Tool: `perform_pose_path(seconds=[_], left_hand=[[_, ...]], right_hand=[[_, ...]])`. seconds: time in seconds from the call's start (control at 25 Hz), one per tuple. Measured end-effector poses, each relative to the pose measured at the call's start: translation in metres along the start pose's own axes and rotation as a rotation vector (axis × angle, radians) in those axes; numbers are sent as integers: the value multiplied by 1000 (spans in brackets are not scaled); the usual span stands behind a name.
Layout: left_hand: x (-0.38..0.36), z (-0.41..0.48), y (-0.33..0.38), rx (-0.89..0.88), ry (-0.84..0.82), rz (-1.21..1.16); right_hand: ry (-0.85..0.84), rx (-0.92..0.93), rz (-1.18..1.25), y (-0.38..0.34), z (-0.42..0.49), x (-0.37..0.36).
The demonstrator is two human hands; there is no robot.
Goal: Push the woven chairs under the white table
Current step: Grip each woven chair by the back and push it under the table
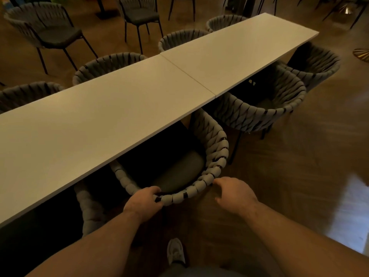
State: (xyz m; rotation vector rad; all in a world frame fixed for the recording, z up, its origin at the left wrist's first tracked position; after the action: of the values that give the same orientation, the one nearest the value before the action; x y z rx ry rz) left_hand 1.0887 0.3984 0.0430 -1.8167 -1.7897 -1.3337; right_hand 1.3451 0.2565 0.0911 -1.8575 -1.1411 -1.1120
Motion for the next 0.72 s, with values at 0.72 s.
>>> perform_pose_path(seconds=[0.72], left_hand=[[-94,56,76,294,-106,-108]], right_hand=[[-293,430,-245,132,162,-3]])
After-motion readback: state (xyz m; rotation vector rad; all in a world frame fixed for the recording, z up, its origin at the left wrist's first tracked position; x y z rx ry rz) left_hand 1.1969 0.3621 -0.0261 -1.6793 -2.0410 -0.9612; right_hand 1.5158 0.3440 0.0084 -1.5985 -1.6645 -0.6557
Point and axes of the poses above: each hand's wrist, its own z-axis towards the middle knuckle, its own x-axis out of the back of the hand, y = z × x, the point moved 4 cm from there along z, towards the middle knuckle, and after that the axes turned 5 degrees about -z, right-handed, at the moved point
